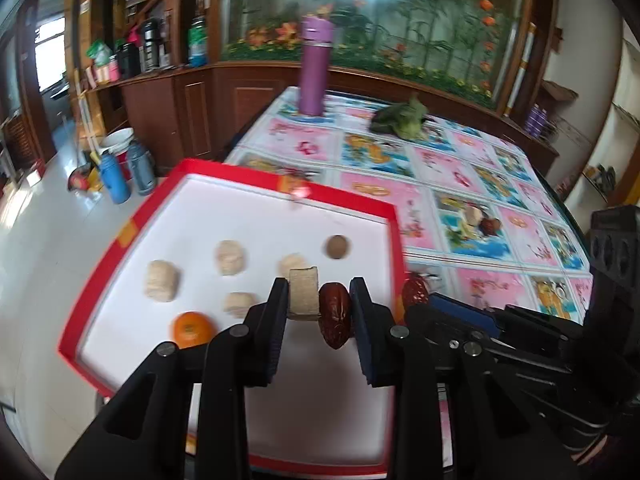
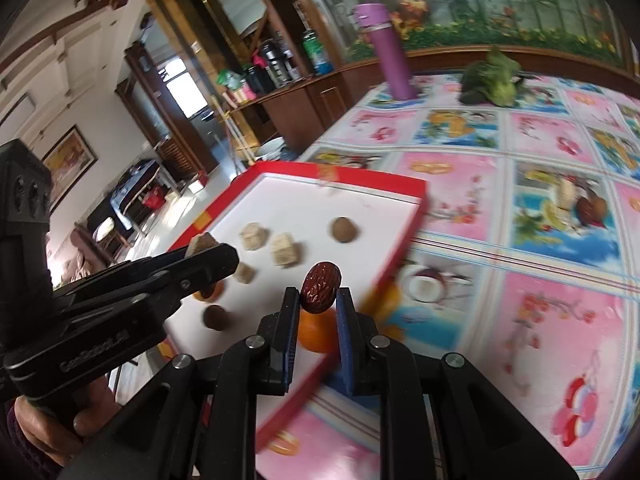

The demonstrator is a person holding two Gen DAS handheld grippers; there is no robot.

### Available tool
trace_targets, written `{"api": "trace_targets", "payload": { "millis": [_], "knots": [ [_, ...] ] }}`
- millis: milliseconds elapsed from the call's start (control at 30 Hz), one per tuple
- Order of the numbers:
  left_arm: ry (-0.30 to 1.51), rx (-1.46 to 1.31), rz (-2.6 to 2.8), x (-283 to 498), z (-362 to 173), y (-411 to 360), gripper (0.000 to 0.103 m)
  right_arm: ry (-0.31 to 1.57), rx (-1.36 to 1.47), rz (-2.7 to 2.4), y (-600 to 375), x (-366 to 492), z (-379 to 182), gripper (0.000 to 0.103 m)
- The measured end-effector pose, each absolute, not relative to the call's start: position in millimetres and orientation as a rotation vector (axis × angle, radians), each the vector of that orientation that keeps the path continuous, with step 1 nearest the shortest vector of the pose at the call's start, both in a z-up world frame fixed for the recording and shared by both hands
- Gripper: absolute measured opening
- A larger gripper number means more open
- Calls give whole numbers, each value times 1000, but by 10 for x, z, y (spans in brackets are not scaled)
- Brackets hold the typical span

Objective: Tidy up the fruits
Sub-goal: 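Carry the date and cube into the white tray and release both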

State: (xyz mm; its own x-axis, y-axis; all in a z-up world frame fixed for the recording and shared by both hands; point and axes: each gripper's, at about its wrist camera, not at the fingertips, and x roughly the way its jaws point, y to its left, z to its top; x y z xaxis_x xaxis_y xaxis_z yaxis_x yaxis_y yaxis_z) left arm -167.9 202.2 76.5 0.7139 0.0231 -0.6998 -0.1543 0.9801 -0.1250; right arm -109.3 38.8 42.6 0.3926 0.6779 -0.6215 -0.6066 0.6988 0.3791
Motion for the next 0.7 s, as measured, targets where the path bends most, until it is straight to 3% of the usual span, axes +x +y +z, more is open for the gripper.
{"api": "trace_targets", "payload": {
  "millis": [267,700],
  "knots": [
    [778,-248,222,-1877,639,2615,33,848,3,890,964,-1227,410,17],
    [857,-255,248,-1857,386,2727,34,913,-54,884,1280,-1233,222,18]
  ]
}}
